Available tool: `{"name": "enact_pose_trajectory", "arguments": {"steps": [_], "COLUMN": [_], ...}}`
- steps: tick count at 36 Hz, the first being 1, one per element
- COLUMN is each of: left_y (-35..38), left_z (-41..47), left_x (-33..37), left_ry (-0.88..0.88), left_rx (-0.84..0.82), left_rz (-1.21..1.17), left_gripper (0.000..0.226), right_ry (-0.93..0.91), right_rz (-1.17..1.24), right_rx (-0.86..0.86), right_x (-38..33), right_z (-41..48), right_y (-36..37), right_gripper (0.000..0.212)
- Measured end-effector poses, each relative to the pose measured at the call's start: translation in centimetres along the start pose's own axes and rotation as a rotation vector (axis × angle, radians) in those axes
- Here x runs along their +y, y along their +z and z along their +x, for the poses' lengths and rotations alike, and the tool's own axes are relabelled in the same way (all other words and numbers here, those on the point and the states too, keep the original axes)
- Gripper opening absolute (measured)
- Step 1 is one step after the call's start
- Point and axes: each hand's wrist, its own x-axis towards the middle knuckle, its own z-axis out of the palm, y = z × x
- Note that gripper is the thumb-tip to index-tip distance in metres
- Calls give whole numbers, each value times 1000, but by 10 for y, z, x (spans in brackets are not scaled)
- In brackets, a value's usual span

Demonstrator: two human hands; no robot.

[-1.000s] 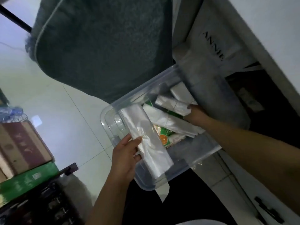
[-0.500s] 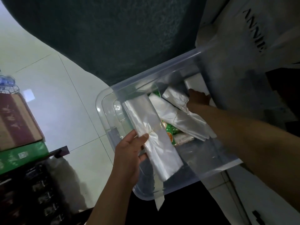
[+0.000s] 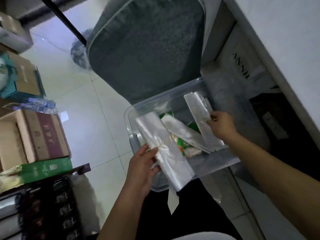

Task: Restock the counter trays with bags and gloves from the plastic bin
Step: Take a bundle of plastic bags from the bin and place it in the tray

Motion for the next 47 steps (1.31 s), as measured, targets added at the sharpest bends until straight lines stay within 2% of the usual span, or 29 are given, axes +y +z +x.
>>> {"name": "enact_pose_trajectory", "arguments": {"steps": [5, 9, 11, 14, 18, 21, 25, 27, 31, 33, 35, 38, 43, 47], "left_y": [17, 34, 43, 58, 72, 73, 67, 62, 51, 45, 39, 33, 38, 52], "left_z": [-27, -43, -51, -61, -77, -89, -96, -97, -98, -100, -105, -114, -137, -162], "left_x": [21, 42, 52, 63, 73, 82, 89, 89, 77, 70, 61, 44, 29, 22], "left_ry": [27, 71, 87, 88, 76, 81, 52, 31, -54, -83, -78, -44, -68, -70], "left_rx": [-57, -189, -286, -461, -662, -767, -849, -881, -945, -986, -1032, -1056, -1109, -1177], "left_rz": [109, 265, 332, 419, 514, 573, 604, 613, 653, 689, 740, 805, 844, 847], "left_gripper": [21, 26, 26, 27, 30, 32, 34, 37, 27, 31, 37, 35, 39, 45], "right_ry": [32, 12, 11, 4, 45, 88, 116, 138, 231, 285, 330, 389, 424, 395], "right_rz": [534, 857, 970, 1002, 971, 1004, 1031, 1052, 1047, 1057, 1063, 1051, 1060, 1038], "right_rx": [-39, -253, -357, -383, -191, -49, -12, 48, 193, 249, 315, 408, 548, 650], "right_x": [-20, -38, -51, -76, -106, -121, -131, -135, -136, -135, -134, -136, -140, -136], "right_z": [-77, -140, -166, -200, -234, -258, -285, -300, -326, -342, -357, -378, -413, -443], "right_y": [-62, -114, -131, -146, -147, -140, -130, -118, -92, -79, -68, -53, -50, -66], "right_gripper": [7, 34, 46, 45, 39, 27, 29, 33, 27, 25, 23, 18, 25, 48]}}
